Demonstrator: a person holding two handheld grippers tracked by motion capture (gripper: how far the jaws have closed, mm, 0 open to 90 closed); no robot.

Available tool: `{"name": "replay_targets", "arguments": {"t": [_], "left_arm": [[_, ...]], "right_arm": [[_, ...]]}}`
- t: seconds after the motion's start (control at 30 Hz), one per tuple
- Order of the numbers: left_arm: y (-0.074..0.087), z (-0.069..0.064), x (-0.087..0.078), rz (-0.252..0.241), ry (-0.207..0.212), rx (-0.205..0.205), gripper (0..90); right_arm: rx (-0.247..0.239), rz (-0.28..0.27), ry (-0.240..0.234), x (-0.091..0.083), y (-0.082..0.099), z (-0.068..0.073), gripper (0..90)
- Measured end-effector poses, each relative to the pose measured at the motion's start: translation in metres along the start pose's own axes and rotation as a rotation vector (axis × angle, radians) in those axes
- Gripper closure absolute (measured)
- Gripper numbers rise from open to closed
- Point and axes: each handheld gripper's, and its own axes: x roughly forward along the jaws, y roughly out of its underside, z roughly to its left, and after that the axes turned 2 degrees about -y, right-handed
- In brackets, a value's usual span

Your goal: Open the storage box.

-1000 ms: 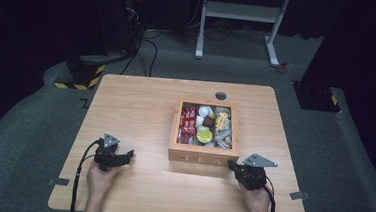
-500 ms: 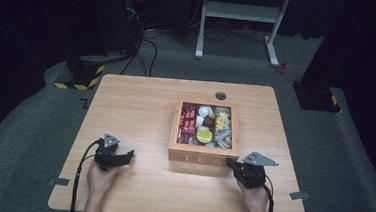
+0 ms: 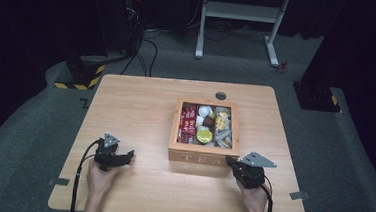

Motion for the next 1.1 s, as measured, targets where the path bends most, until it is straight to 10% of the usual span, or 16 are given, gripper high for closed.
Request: {"name": "replay_targets", "arguments": {"t": [1.1], "left_arm": [[0.0,-0.001,0.0,0.006,0.003,-0.002,17.8]], "right_arm": [[-0.008,-0.033,0.007,-0.006,-0.024,-0.007,90.0]]}}
